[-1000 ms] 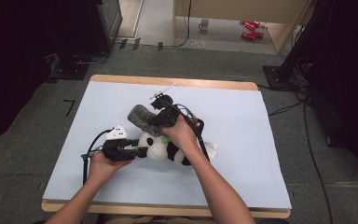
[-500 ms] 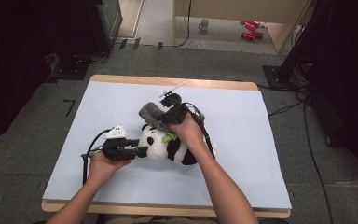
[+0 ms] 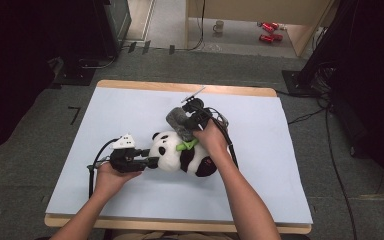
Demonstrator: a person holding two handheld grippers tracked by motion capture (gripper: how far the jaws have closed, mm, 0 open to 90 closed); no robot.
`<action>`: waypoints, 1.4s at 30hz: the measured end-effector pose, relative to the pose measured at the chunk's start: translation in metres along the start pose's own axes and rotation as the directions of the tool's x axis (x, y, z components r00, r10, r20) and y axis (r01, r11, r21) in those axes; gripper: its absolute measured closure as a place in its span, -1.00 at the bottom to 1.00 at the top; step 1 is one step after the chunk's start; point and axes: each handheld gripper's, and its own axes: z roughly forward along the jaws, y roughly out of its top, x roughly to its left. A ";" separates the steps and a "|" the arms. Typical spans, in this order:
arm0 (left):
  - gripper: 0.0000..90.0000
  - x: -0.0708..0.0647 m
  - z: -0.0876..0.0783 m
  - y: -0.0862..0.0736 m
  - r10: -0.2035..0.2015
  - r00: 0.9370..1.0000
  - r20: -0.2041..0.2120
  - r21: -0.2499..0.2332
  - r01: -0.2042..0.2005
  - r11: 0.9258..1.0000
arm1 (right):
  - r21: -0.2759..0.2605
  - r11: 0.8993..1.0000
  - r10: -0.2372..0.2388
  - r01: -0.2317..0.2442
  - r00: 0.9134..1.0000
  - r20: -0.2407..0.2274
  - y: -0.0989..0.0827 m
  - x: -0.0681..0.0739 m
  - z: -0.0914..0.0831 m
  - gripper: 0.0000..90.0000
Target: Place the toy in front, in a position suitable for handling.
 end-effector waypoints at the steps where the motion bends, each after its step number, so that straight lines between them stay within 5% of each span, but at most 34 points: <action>1: 0.33 0.000 0.000 0.000 0.000 1.000 0.001 -0.001 0.000 1.000 | -0.005 1.000 0.004 -0.004 1.000 0.007 0.001 -0.001 -0.001 0.71; 9: 0.32 0.002 0.000 -0.001 0.009 1.000 0.004 0.003 -0.009 1.000 | -0.067 0.998 -0.006 0.007 1.000 0.015 0.011 0.002 -0.027 0.71; 18: 0.30 0.002 0.000 -0.001 0.013 1.000 0.001 -0.003 -0.013 1.000 | -0.144 0.989 -0.042 0.032 0.997 -0.067 0.027 0.028 -0.048 0.71; 22: 0.30 0.003 0.001 0.000 0.013 1.000 -0.005 -0.008 -0.013 1.000 | -0.160 0.986 -0.077 0.055 0.988 -0.134 0.035 0.052 -0.044 0.71; 26: 0.30 0.003 0.001 0.000 0.009 1.000 -0.004 -0.010 -0.009 1.000 | -0.132 0.989 -0.092 0.073 0.986 -0.142 0.037 0.062 -0.034 0.71; 27: 0.30 0.003 0.001 0.000 0.009 1.000 -0.004 -0.011 -0.009 1.000 | -0.098 0.993 -0.082 0.066 0.983 -0.166 0.034 0.068 -0.021 0.71; 31: 0.30 0.004 0.001 -0.001 0.015 1.000 -0.004 0.001 -0.015 1.000 | -0.043 0.997 -0.077 0.071 0.980 -0.182 0.024 0.068 -0.001 0.71; 35: 0.31 0.004 0.001 -0.001 0.006 1.000 0.002 -0.008 -0.006 1.000 | -0.050 0.998 -0.044 0.035 0.981 -0.190 0.016 0.058 0.005 0.71; 40: 0.33 0.007 0.001 -0.002 -0.011 1.000 0.014 -0.016 0.011 1.000 | -0.050 0.998 -0.043 0.038 0.993 -0.107 0.011 0.046 0.002 0.72; 42: 0.33 0.007 0.002 -0.002 -0.013 1.000 0.014 -0.019 0.013 1.000 | -0.051 0.999 -0.023 0.017 0.994 -0.107 0.009 0.038 0.002 0.72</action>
